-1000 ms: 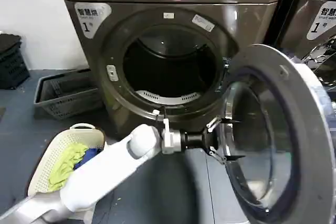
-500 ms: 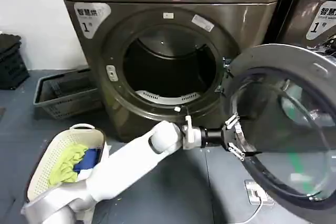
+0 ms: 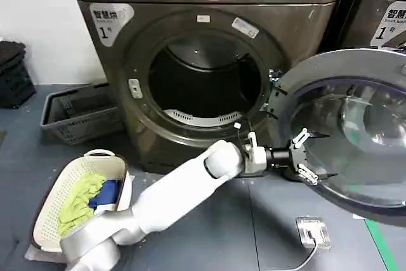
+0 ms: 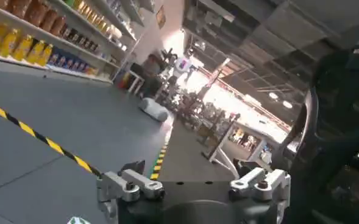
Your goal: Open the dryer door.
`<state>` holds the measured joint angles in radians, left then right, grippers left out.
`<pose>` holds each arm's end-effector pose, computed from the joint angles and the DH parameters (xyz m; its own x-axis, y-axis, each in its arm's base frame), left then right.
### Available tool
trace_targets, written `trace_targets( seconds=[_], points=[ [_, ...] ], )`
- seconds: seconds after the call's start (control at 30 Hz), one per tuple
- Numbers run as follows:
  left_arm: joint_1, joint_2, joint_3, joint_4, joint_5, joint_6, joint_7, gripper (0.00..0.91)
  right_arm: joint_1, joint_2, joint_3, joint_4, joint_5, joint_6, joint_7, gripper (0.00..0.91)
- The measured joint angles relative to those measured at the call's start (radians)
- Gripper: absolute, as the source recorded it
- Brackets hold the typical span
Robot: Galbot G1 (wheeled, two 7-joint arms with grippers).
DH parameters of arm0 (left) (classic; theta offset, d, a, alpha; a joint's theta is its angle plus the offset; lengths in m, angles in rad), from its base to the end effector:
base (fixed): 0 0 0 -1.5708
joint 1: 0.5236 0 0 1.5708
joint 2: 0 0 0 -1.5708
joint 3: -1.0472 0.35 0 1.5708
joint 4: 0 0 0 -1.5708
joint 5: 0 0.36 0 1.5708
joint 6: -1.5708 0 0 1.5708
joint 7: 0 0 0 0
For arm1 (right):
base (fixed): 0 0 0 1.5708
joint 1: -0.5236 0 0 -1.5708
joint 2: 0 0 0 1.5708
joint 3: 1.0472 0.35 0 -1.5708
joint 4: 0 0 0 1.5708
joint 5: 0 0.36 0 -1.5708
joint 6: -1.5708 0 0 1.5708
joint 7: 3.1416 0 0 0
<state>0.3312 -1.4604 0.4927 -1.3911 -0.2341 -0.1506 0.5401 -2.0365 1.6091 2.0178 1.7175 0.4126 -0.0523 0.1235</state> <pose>0.4328 -0.2537 -0.2133 -0.0609 0.9978 -0.0250 0.8722 0.0654 0.4847 -0.2447 -0.3434 -0.1935 -0.0003 0.9998 -0.0190 0.8410 -0.0100 -0.5409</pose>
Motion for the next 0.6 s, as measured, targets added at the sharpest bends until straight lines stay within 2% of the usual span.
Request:
trace_targets(
  seconds=[0.3,0.6],
  points=[
    [-0.013,-0.045,-0.007,0.063,0.006,0.010,-0.023,0.907,0.002,0.000,-0.008,0.012,0.000,0.000,0.001,0.907],
    [-0.016,-0.055,-0.008,0.072,0.004,0.016,-0.034,0.907,0.004,0.000,-0.013,0.022,-0.001,0.001,0.002,0.907]
  ],
)
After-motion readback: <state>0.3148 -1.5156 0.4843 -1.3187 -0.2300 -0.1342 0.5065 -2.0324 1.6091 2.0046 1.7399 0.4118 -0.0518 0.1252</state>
